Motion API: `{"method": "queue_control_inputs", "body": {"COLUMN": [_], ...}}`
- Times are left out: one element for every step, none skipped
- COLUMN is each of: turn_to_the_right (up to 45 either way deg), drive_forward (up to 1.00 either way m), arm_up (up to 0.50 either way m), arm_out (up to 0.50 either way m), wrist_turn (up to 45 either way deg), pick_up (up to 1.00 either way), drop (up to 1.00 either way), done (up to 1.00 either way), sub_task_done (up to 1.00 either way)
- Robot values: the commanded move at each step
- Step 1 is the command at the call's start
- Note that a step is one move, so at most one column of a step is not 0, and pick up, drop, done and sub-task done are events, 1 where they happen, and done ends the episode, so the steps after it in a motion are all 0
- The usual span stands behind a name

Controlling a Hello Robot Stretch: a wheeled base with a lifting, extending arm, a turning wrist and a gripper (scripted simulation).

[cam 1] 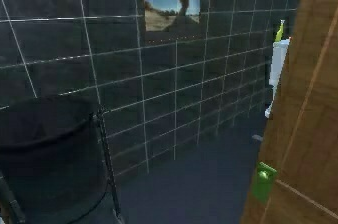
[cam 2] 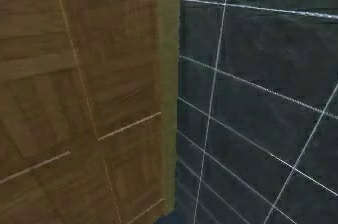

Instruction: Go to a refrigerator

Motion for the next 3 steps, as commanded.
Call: {"method": "queue_control_inputs", "body": {"turn_to_the_right": [0.0,45.0,3.0], "drive_forward": [0.75,0.00,0.00], "arm_up": [0.00,0.00,0.00], "arm_out": [0.00,0.00,0.00], "wrist_turn": [0.0,0.0,0.0], "pick_up": [0.00,0.00,0.00], "drop": [0.00,0.00,0.00], "done": [0.00,0.00,0.00], "sub_task_done": [0.00,0.00,0.00]}}
